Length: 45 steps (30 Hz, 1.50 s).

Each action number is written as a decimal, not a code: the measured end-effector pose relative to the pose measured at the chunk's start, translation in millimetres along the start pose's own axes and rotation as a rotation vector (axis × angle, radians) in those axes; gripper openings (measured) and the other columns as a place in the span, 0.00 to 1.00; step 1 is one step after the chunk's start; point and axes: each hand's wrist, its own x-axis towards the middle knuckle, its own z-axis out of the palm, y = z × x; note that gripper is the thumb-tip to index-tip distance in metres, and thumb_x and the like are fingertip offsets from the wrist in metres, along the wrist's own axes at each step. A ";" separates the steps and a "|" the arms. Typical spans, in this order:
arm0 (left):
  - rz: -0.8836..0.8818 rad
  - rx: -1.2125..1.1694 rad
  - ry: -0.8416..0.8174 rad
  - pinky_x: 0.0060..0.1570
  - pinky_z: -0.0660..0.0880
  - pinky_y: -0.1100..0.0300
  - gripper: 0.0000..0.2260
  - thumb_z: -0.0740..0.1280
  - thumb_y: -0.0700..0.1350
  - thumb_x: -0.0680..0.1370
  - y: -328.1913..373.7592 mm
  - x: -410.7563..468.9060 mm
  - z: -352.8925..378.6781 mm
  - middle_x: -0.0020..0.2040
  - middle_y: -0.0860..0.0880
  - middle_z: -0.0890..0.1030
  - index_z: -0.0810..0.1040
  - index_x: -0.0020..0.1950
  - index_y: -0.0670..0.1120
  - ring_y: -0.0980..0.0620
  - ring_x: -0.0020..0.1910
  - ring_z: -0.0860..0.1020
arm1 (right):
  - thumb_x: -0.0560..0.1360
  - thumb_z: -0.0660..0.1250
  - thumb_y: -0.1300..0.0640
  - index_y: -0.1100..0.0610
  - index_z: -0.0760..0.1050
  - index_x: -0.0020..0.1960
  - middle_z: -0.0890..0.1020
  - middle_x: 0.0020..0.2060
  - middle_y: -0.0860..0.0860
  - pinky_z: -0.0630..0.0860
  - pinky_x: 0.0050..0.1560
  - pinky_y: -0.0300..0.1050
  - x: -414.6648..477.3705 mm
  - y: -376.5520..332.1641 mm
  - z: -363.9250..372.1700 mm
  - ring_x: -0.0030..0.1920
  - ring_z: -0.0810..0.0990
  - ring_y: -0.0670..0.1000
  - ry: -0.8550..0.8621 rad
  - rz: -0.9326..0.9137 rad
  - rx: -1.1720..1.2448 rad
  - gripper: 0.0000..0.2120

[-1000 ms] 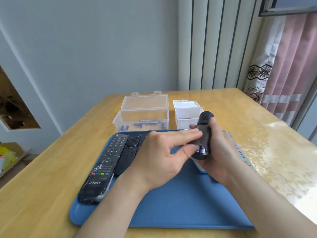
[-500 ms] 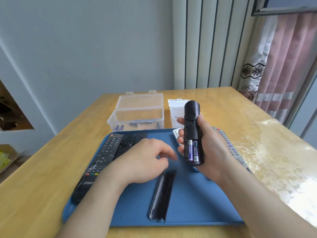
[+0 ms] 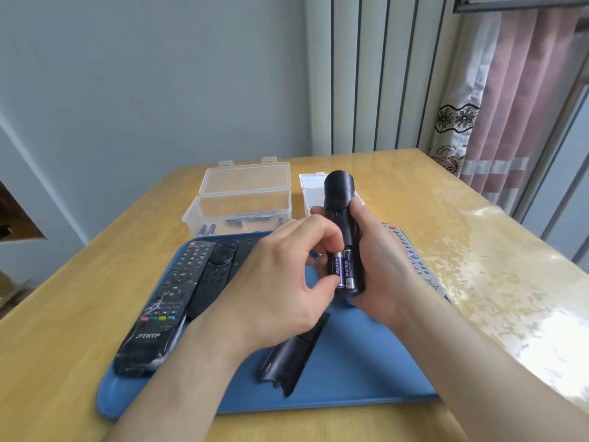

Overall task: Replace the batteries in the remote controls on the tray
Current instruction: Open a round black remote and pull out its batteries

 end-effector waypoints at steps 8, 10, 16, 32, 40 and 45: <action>0.086 0.122 -0.034 0.48 0.74 0.55 0.15 0.73 0.41 0.69 0.3 0.9 -0.8 0.45 0.54 0.77 0.74 0.52 0.49 0.53 0.47 0.75 | 0.79 0.59 0.40 0.61 0.79 0.59 0.75 0.35 0.54 0.70 0.32 0.42 -3.4 -2.3 1.6 0.32 0.72 0.52 0.002 0.003 0.014 0.26; 0.092 0.135 -0.036 0.49 0.75 0.54 0.15 0.73 0.42 0.69 -1.0 1.7 -2.0 0.45 0.53 0.77 0.74 0.53 0.49 0.52 0.46 0.75 | 0.80 0.58 0.41 0.62 0.79 0.58 0.76 0.32 0.53 0.71 0.29 0.39 -5.4 -3.1 3.0 0.30 0.71 0.52 -0.008 0.006 -0.005 0.25; 0.125 0.189 -0.025 0.46 0.74 0.56 0.15 0.73 0.42 0.67 -1.2 2.2 -2.0 0.43 0.56 0.75 0.75 0.52 0.48 0.53 0.42 0.74 | 0.81 0.57 0.42 0.63 0.78 0.58 0.79 0.31 0.52 0.74 0.29 0.39 -8.6 -4.8 4.2 0.28 0.77 0.51 -0.045 0.006 0.004 0.24; 0.226 0.246 0.095 0.42 0.78 0.54 0.12 0.67 0.40 0.68 -3.9 0.0 9.1 0.41 0.51 0.81 0.79 0.51 0.43 0.48 0.43 0.82 | 0.82 0.53 0.41 0.64 0.75 0.65 0.74 0.34 0.53 0.72 0.33 0.42 -3.6 -7.2 2.0 0.33 0.71 0.50 -0.018 0.033 0.121 0.28; 0.250 0.228 0.177 0.44 0.79 0.56 0.16 0.66 0.35 0.70 -7.5 -0.8 16.3 0.46 0.49 0.84 0.82 0.56 0.40 0.51 0.43 0.81 | 0.81 0.52 0.39 0.60 0.76 0.60 0.74 0.36 0.52 0.75 0.28 0.40 -0.4 -7.9 -1.4 0.28 0.75 0.48 -0.010 0.034 0.194 0.27; 0.136 0.060 0.084 0.64 0.71 0.62 0.15 0.67 0.42 0.73 -10.6 -2.4 16.6 0.60 0.50 0.81 0.82 0.58 0.43 0.57 0.63 0.77 | 0.81 0.53 0.39 0.60 0.76 0.58 0.75 0.35 0.52 0.75 0.31 0.40 0.7 -8.3 -3.1 0.29 0.75 0.47 0.023 0.053 0.238 0.26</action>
